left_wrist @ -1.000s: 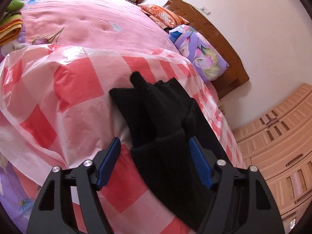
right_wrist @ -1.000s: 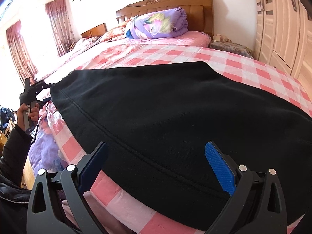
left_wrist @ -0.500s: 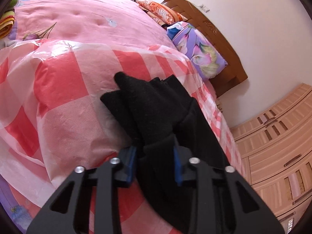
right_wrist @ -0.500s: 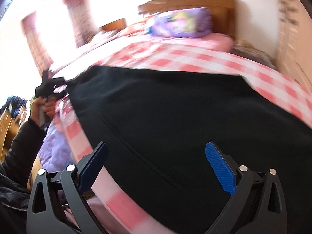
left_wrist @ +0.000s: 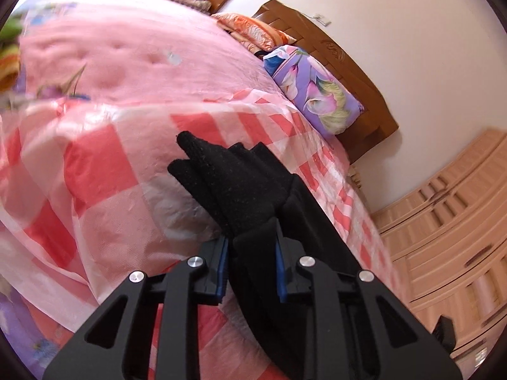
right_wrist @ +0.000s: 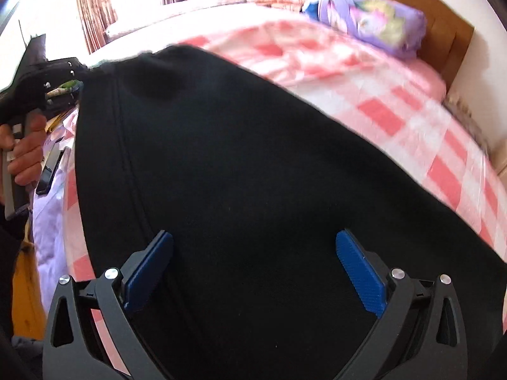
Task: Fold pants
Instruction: 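Fold the held edge over the pants with the left tool toward the right tool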
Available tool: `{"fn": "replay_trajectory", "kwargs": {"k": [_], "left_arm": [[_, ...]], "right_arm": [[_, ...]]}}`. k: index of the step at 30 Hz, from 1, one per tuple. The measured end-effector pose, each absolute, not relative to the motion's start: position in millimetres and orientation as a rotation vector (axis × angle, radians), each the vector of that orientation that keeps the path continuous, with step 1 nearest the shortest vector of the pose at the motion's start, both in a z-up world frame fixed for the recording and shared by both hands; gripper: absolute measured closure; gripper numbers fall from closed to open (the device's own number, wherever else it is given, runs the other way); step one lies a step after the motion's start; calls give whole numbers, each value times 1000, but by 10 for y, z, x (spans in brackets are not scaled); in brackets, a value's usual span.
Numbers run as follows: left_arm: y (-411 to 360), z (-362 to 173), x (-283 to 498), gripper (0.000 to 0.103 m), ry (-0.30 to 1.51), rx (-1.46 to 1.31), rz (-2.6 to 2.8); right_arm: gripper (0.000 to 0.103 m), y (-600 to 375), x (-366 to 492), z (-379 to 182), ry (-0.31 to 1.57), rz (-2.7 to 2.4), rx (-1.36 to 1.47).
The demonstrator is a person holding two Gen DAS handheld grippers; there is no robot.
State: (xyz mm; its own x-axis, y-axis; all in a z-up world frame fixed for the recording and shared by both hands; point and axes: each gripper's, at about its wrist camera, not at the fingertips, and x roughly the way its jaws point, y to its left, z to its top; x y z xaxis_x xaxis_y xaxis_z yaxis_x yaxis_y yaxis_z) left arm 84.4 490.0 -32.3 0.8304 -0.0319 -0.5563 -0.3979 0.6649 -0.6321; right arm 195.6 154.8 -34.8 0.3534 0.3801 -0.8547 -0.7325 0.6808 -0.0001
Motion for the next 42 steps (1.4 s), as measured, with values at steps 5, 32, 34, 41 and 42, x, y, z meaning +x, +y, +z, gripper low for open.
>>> {"fn": "replay_trajectory", "kwargs": {"k": [5,32,34,41,42], "left_arm": [[4128,460,909,80,494,-411,246],[524,-192,-11,17,207,788,-389],[550,-222,-109,16,208,806,-386],[1506,-61,350,18,372,455,-109],[1657,-31,392,18,380,414,-86]], "right_arm": [[4,921,1935,-17,870,709,-155],[4,-1496,1563,-197,845,603,575],[4,-1261,1589,-281,934,646,576],[4,-1009,1423,-46,812,551,429],[5,-1042,1376,25,762,547,429]]}}
